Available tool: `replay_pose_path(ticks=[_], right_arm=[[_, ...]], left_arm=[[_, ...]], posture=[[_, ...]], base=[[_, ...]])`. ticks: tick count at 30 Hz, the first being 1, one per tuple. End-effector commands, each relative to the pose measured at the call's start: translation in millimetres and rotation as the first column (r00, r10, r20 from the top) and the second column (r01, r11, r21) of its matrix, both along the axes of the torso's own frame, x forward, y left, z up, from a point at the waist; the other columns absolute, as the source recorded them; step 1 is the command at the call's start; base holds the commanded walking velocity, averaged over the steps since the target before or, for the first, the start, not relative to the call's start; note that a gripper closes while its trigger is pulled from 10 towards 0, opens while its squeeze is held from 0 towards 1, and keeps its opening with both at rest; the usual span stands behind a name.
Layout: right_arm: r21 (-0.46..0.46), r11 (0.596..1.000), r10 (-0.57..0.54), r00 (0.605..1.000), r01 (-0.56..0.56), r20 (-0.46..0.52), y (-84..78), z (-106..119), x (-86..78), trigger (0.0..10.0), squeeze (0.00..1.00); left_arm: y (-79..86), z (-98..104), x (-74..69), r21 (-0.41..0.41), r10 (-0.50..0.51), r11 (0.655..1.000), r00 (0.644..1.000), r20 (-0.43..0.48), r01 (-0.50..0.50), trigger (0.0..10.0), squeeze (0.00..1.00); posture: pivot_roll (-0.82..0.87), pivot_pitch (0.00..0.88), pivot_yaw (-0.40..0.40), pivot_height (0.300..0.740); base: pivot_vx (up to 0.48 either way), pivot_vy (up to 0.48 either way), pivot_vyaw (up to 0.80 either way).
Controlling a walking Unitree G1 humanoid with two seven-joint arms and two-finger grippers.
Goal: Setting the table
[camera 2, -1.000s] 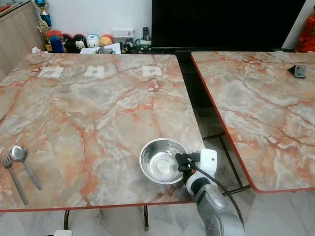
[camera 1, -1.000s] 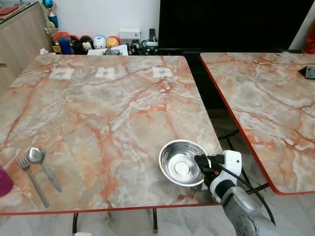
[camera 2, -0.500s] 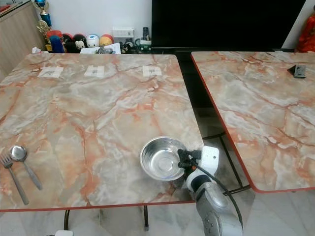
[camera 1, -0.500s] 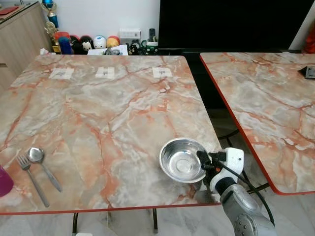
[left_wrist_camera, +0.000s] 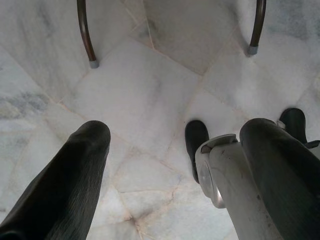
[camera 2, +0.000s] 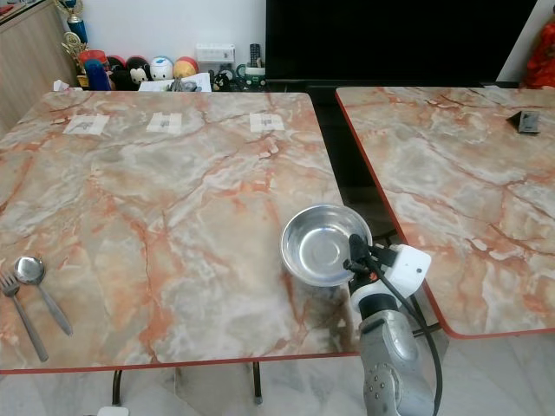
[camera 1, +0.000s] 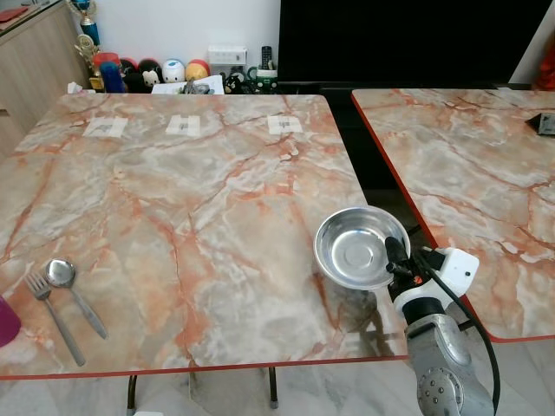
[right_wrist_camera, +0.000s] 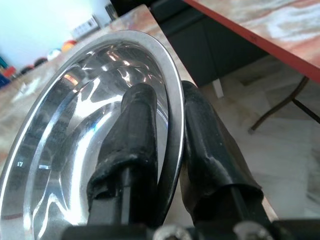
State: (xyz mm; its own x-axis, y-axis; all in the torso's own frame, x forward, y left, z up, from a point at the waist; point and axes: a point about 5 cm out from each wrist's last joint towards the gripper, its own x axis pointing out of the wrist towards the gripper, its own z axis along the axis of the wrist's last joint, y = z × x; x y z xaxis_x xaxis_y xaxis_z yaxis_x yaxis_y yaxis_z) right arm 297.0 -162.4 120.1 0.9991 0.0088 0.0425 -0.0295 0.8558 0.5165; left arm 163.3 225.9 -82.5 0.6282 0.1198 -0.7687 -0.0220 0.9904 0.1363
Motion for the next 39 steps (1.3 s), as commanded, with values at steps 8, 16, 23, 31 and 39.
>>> replay_pose_path(ticks=[8,16,23,31,39], right_arm=[[0.090,0.996,-0.027,0.999,0.023,0.039,1.4,1.6,1.6,10.0,0.00],[0.098,0.995,-0.032,0.998,0.027,0.054,1.2,2.7,1.7,10.0,0.00],[0.098,0.995,-0.029,0.998,0.023,0.061,1.7,3.6,2.4,10.0,0.00],[0.088,0.996,-0.035,0.996,0.028,0.079,1.3,6.2,3.3,10.0,0.00],[0.089,0.995,-0.057,0.994,0.048,0.099,-1.7,9.6,3.7,10.0,0.00]], left_arm=[[1.7,-4.4,-9.6,0.026,-0.020,0.999,0.999,-0.051,0.021,10.0,0.00],[0.1,-4.9,-10.2,0.031,-0.034,0.999,0.998,-0.054,0.036,10.0,0.00],[-2.3,-5.7,-11.0,0.029,-0.037,0.999,0.998,-0.054,0.039,10.0,0.00],[-3.0,-5.5,-10.9,0.029,-0.039,0.999,0.998,-0.047,0.040,10.0,0.00],[-0.3,-4.9,-11.1,0.030,-0.040,0.999,0.998,-0.044,0.041,10.0,0.00]], posture=[[0.03,0.107,-0.049,0.740],[0.02,0.108,-0.049,0.740],[0.02,0.109,-0.051,0.740],[0.02,0.109,-0.051,0.740],[0.02,0.109,-0.050,0.740]], base=[[0.000,0.000,0.00],[0.000,-0.329,0.00],[0.000,-0.472,0.00],[0.000,-0.472,0.00],[0.000,-0.472,0.00]])
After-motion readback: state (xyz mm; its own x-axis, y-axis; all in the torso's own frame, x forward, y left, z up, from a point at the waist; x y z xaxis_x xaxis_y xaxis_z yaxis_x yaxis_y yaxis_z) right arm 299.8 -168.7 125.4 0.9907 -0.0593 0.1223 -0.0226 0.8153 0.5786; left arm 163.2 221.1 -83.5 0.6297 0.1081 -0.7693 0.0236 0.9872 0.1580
